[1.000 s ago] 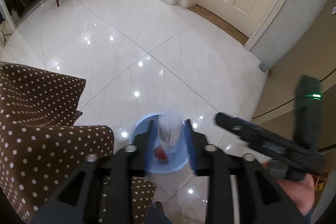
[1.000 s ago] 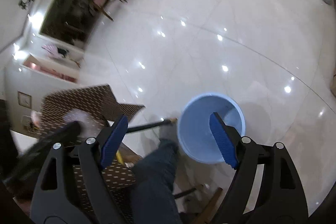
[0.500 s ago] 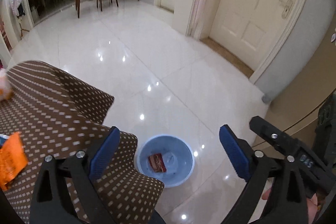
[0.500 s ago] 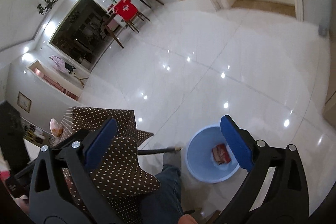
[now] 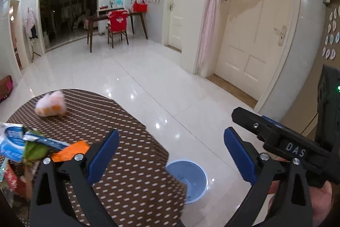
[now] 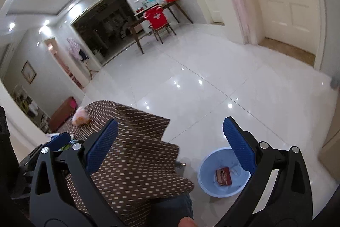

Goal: Collect trash
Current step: 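Move both empty tools back over the trash pile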

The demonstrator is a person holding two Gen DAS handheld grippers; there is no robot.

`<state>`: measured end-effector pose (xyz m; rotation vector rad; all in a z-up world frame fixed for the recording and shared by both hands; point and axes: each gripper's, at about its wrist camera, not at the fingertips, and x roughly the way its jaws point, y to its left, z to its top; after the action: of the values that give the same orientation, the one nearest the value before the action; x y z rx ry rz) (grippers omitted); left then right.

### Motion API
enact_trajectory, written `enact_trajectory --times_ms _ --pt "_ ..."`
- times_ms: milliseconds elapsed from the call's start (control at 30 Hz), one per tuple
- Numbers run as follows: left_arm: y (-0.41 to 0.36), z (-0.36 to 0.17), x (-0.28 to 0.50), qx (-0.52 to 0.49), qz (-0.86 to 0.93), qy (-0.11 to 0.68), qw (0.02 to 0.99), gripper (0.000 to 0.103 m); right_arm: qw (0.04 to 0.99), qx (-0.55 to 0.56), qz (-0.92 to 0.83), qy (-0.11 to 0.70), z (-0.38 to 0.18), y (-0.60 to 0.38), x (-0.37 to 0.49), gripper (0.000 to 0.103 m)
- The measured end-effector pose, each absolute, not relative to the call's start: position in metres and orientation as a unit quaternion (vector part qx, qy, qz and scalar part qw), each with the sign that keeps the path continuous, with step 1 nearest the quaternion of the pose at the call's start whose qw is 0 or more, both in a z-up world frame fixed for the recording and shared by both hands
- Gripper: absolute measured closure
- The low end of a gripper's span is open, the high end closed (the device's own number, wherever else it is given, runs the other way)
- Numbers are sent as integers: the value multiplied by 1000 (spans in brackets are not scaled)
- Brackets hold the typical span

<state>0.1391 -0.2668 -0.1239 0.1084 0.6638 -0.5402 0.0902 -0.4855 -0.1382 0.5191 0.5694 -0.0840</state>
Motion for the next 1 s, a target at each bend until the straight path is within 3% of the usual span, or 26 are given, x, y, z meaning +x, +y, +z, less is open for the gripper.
enact_trajectory --times_ms 667,1000 --pt "-82 -101 91 4 -131 255 958 6 934 138 77 321 -118 -325 140 6" --pt "21 -133 80 -48 -20 295 954 6 922 98 116 356 -140 -269 156 6"
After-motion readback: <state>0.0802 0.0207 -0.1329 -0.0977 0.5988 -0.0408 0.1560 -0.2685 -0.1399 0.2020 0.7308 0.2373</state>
